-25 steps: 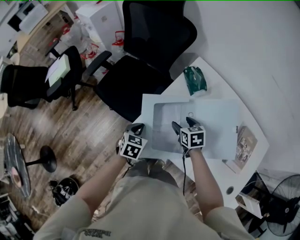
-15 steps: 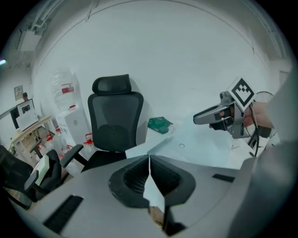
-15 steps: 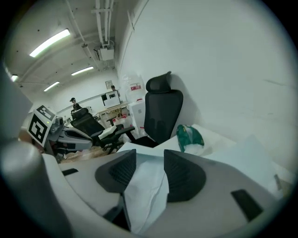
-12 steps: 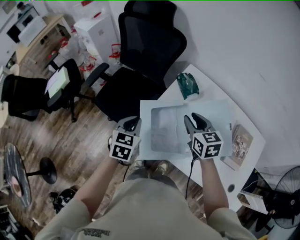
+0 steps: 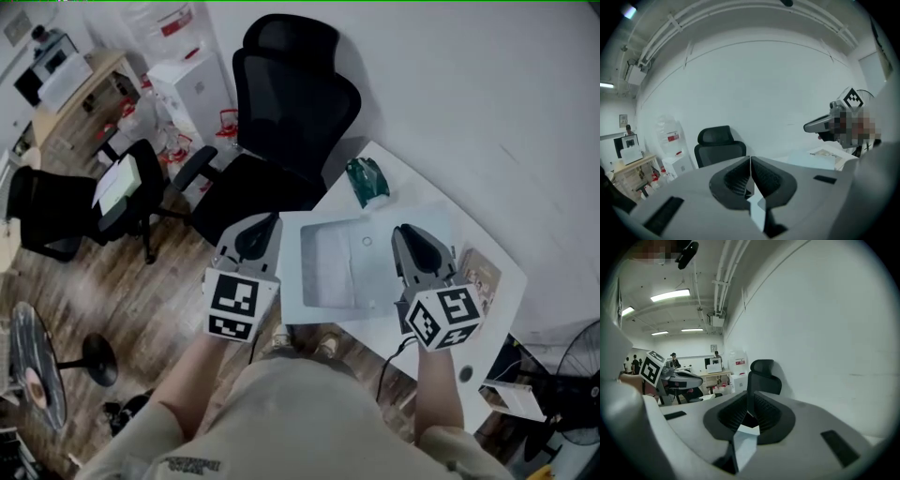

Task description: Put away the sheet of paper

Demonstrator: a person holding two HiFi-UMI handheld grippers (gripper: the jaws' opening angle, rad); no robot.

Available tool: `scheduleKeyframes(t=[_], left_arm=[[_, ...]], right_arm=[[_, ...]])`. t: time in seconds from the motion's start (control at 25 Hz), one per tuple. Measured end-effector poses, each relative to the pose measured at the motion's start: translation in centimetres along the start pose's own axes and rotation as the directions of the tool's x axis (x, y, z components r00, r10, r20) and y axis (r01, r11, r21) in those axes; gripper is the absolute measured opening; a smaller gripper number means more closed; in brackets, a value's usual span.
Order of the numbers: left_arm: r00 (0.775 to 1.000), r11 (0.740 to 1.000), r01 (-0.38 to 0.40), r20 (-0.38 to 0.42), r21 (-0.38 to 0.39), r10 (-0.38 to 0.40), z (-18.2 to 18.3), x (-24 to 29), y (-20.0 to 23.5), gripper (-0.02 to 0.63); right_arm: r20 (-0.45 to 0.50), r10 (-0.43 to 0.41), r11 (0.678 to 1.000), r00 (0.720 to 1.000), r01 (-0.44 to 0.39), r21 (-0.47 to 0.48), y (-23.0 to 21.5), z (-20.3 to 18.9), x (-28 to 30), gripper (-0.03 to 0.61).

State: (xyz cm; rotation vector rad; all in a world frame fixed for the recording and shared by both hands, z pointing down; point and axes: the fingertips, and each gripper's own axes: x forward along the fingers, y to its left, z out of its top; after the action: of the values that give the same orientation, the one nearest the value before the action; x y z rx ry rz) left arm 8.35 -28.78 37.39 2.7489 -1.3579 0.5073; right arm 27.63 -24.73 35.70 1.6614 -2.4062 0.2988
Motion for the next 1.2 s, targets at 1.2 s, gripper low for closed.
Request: scheduleKeyframes(t=[1.2], left_arm=[[0.967,0.99,0.121,0.218,0.068,-0.133,9.0,-5.5,-4.6,0.025]], right_arm=[[0.214,-0.049,0.996,0.976,0.063,-0.058,2.8,7.5,-10.7,0.021]])
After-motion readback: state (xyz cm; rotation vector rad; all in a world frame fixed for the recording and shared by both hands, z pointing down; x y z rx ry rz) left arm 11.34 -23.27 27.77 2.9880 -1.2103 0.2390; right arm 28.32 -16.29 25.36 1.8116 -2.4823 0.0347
